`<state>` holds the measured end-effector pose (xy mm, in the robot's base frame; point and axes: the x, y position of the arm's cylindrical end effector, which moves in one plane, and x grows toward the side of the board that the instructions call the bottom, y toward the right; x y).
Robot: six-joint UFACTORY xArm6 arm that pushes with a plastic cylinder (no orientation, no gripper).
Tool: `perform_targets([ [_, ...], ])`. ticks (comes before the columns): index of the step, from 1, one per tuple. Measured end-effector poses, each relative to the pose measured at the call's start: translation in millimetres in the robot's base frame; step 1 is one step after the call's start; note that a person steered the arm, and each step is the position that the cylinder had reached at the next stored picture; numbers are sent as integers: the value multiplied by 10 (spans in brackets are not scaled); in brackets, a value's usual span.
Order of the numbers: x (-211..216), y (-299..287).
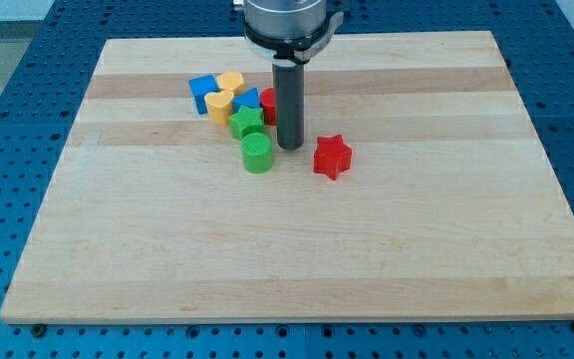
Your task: Move your arm a bit down
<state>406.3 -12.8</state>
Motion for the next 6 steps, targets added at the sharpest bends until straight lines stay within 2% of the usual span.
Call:
perform_targets([
  [1, 62, 0],
  [3, 548, -99],
  [4, 612, -86],
  [5, 879, 388],
  [6, 879, 811],
])
